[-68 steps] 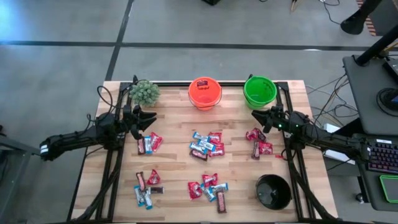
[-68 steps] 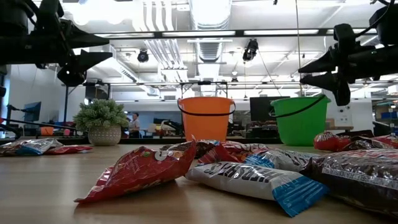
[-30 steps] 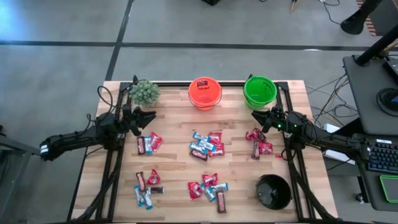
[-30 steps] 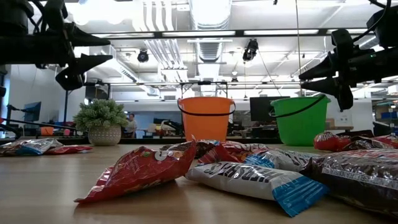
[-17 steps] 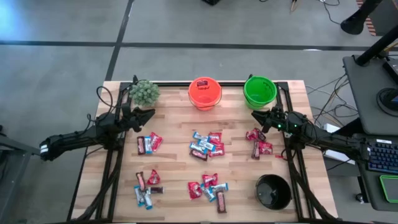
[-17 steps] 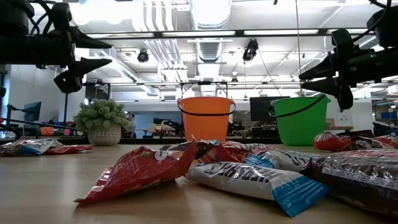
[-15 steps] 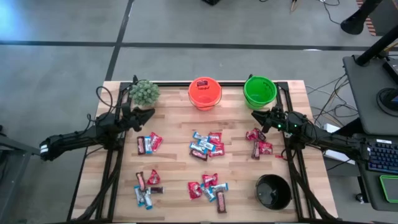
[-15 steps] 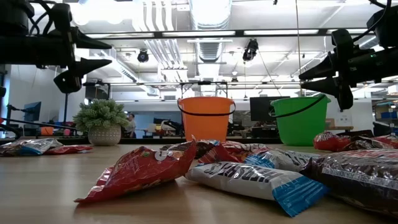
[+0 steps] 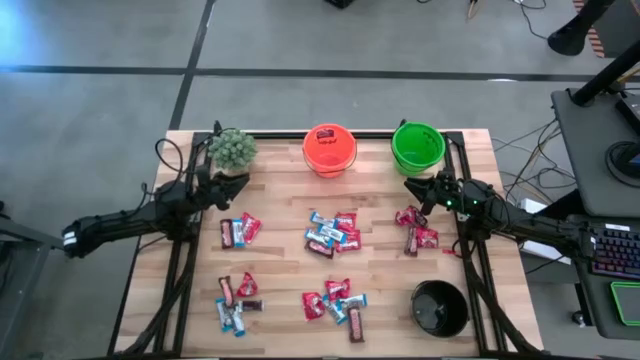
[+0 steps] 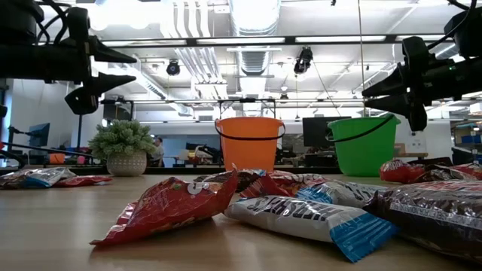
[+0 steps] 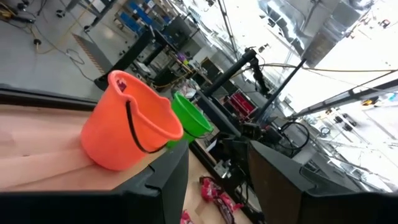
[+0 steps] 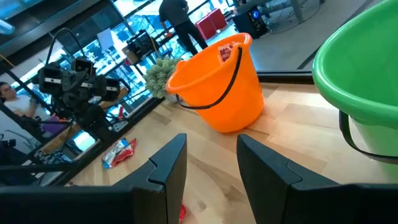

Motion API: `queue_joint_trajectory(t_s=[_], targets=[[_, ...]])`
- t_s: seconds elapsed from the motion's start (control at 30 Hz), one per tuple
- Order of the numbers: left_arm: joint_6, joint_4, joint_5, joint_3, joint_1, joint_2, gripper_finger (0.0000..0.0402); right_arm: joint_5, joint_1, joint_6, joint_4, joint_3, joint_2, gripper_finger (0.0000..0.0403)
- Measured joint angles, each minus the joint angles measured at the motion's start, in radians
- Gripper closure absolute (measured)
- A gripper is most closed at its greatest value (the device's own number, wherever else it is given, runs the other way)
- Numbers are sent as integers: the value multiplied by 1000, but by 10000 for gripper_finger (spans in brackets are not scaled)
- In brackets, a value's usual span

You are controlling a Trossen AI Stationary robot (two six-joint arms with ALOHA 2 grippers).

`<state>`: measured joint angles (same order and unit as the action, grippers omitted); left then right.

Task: Organize candy in baskets
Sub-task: Put the brown chocolate bar into the black bucket

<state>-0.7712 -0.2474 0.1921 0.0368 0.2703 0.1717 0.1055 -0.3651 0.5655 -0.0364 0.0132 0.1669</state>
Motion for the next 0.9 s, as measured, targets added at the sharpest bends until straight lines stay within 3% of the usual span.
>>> queue_joint_trajectory(t_s=[0.33, 0.57, 0.9], targets=[[-85, -12, -8, 0, 0, 78, 253, 0, 0, 1, 1, 0, 0, 271], [-46, -209, -60, 0, 0, 129, 253, 0, 0, 2, 1, 0, 0, 271], [-38, -307, -74, 0, 0, 187, 238, 0, 0, 68, 2, 0, 0, 271]])
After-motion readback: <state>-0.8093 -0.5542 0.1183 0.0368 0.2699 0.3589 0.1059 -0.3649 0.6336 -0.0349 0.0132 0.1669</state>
